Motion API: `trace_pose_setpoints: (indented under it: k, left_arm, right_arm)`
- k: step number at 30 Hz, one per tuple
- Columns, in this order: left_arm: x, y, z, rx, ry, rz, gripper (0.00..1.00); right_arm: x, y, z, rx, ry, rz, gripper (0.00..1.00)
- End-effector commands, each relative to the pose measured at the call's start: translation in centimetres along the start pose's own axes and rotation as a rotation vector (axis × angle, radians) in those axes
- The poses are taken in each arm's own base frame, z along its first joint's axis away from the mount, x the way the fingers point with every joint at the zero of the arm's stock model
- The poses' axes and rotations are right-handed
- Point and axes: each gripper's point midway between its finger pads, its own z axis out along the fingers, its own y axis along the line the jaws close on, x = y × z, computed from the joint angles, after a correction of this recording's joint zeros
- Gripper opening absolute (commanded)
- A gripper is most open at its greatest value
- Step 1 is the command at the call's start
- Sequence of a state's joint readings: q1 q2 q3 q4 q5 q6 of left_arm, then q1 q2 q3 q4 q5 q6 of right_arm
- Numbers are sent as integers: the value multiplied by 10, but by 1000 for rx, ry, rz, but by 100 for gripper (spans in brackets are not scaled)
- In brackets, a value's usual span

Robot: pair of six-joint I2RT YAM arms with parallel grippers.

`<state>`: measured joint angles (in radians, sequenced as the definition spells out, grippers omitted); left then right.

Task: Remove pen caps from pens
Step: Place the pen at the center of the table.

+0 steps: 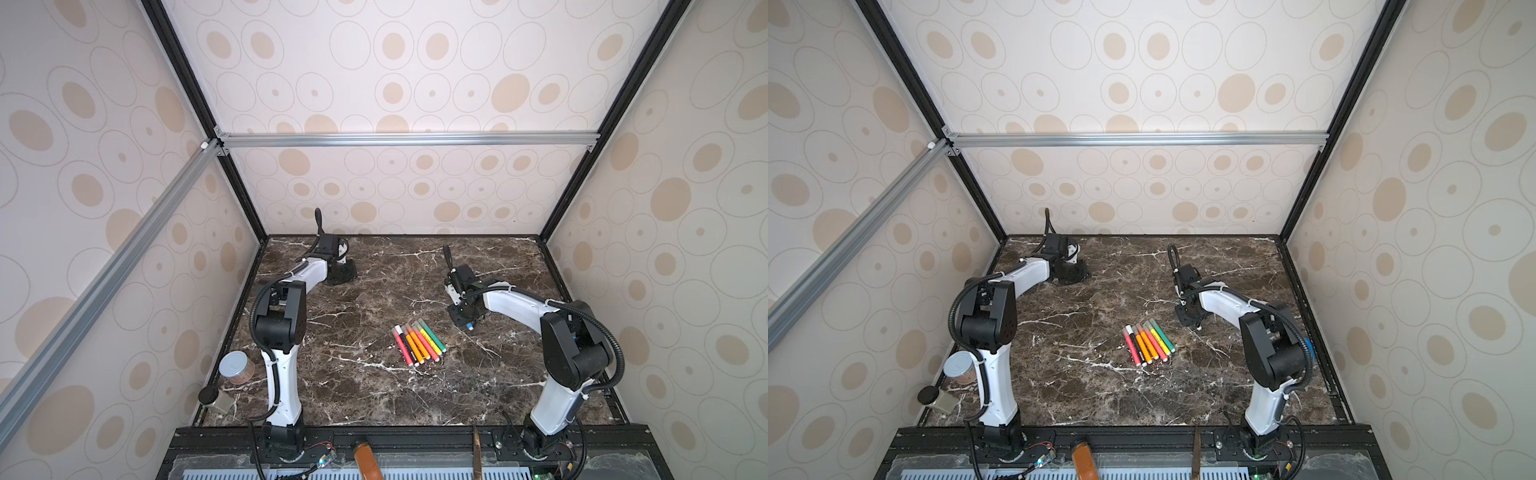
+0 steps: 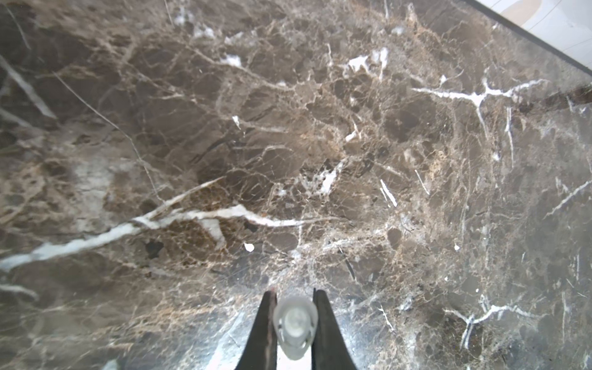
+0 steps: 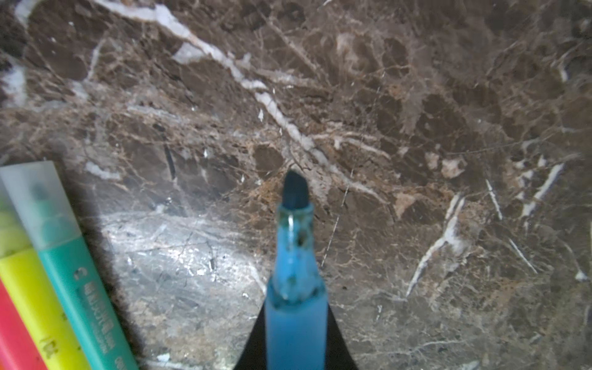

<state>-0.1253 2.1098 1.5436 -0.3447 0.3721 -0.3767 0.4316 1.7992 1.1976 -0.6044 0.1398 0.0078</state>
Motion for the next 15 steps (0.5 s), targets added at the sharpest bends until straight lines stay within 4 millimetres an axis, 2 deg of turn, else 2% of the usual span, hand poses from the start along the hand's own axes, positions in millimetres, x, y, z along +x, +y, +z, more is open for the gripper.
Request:
trace_pose_setpoints:
  k: [1,4,7,11,15]
  left_arm:
    - [19,1,-8,4,35,20,10]
    - [38,3,-9,17,59,16,10]
    - [49,7,-9,7,69,13,10]
    - [49,7,-5,18,67,8,12]
    - [46,7,2,25,68,4,17]
  right_arm:
    - [0,-5,6,26,27,-33,0]
    - [0,-5,12,29,32,-46,0]
    - [0,-4,17,24,36,-44,1]
    - [-2,-4,19,20,35,-42,14]
    - [-1,-4,22,23,42,-43,22]
